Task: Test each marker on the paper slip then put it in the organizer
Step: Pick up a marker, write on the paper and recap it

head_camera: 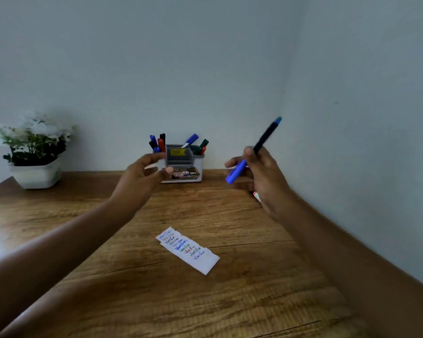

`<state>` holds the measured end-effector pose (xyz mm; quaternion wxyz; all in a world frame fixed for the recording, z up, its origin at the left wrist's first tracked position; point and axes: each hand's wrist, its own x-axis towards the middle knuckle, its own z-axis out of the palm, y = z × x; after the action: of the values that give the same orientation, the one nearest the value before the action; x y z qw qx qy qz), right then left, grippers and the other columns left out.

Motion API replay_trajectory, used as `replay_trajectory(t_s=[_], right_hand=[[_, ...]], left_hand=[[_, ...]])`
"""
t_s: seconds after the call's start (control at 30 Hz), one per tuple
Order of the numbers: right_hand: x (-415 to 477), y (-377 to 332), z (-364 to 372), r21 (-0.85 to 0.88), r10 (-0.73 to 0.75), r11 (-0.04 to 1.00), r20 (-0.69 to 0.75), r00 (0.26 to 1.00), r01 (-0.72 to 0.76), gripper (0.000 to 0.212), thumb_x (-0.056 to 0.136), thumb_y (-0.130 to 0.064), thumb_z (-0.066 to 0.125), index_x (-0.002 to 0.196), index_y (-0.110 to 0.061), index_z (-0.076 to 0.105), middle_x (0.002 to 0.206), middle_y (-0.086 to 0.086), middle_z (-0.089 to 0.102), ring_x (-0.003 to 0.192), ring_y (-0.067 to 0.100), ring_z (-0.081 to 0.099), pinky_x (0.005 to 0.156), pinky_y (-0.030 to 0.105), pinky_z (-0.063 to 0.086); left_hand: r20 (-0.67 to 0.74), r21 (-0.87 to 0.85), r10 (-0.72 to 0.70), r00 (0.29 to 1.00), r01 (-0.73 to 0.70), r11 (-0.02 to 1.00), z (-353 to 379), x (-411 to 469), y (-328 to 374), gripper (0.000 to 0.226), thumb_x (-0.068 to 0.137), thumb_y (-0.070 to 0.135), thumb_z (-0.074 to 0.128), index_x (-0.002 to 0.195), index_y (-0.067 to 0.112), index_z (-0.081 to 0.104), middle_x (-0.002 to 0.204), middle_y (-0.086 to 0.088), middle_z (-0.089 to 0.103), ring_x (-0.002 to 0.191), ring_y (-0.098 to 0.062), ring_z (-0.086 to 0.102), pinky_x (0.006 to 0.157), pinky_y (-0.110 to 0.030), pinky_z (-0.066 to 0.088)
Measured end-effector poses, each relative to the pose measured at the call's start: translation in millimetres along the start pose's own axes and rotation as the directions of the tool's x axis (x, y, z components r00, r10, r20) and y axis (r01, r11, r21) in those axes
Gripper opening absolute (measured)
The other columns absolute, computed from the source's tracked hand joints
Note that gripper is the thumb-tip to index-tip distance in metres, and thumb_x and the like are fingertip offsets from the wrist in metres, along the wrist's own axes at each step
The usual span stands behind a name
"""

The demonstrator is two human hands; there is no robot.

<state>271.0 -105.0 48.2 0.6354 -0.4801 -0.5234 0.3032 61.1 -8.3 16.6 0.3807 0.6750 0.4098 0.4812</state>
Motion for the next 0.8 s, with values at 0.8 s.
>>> replay_trajectory(t_s=[0.8], right_hand=[[220.7,-4.2,102.4,-0.936,0.277,-0.246,0.180,0.944,0.250,0.018,0.080,-0.016,0.067,0.075,-0.006,0.053,0.070,0.005,0.048,0.079,0.023,0.054,0.070,0.031,0.044]], left_hand=[[-0.168,-0.015,-0.135,0.976,0.135,0.991,42.9,105.7,-75.4,0.073,0.088,0.014,0.068,0.147,0.018,0.026,0.145,-0.005,0.045,0.131,-0.026,0.045,0.106,-0.041,0.041]])
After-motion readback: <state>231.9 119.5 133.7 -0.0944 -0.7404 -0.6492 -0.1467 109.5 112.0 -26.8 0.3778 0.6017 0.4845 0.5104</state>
